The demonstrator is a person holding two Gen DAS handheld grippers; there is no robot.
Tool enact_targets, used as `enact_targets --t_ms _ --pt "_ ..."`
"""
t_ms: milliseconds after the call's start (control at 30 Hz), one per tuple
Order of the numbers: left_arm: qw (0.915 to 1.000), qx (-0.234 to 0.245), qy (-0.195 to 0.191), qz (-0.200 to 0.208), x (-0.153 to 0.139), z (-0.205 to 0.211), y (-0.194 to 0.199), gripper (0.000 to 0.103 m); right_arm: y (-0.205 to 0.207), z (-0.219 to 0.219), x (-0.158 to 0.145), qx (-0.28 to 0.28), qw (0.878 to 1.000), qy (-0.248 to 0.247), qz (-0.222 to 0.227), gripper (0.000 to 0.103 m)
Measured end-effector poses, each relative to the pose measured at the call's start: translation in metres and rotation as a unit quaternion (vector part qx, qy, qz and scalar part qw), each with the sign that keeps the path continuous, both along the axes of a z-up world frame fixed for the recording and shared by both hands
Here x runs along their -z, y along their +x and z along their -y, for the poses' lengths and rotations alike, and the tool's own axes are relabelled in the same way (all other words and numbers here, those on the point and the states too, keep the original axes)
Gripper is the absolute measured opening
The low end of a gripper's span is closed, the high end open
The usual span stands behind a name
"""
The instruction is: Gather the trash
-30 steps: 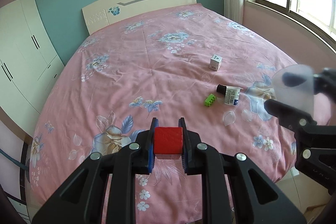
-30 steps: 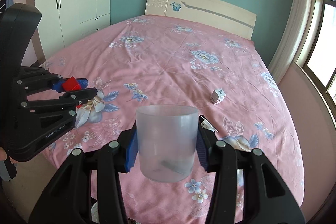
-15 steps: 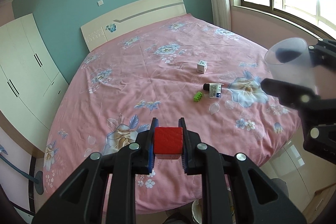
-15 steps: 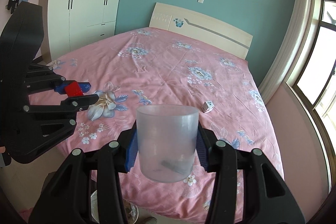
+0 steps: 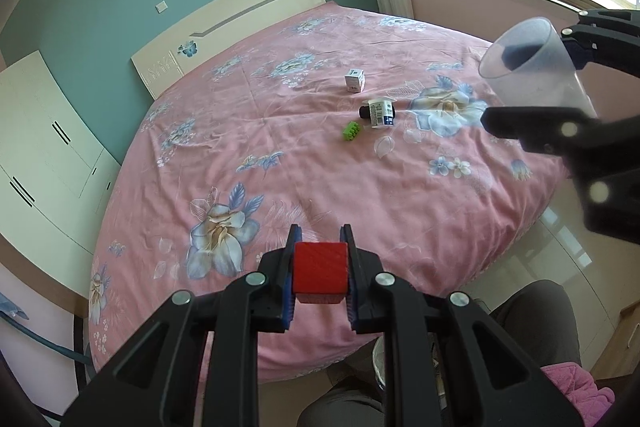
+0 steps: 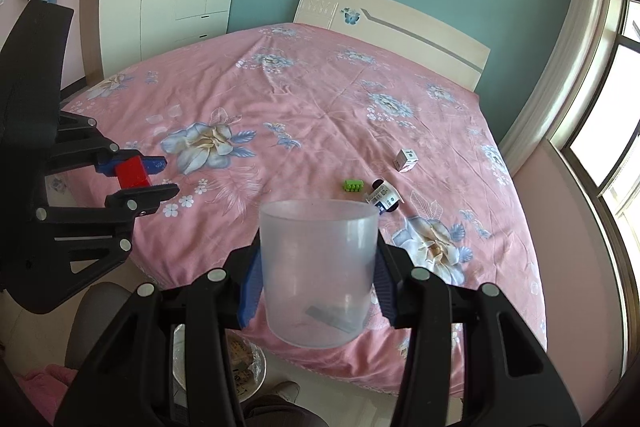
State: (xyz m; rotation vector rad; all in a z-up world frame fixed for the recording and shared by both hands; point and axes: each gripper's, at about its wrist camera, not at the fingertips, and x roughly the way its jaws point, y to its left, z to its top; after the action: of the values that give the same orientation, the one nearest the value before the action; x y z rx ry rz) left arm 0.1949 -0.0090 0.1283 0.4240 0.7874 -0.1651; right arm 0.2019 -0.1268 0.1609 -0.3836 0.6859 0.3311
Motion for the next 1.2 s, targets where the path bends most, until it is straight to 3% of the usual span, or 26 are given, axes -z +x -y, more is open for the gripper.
enact_targets --t_ms 500,1200 --pt "0.9928 -0.001 0.049 -0.109 0.118 0.0 -0.007 0.022 -0.012 -0.001 0.115 -0.013 0.995 -0.022 -0.093 0.048" --pt "0.968 0.001 0.061 -0.243 0.262 0.007 -0.017 0.022 -0.023 0.003 0.245 -0.016 0.978 -0.026 -0.205 0.048"
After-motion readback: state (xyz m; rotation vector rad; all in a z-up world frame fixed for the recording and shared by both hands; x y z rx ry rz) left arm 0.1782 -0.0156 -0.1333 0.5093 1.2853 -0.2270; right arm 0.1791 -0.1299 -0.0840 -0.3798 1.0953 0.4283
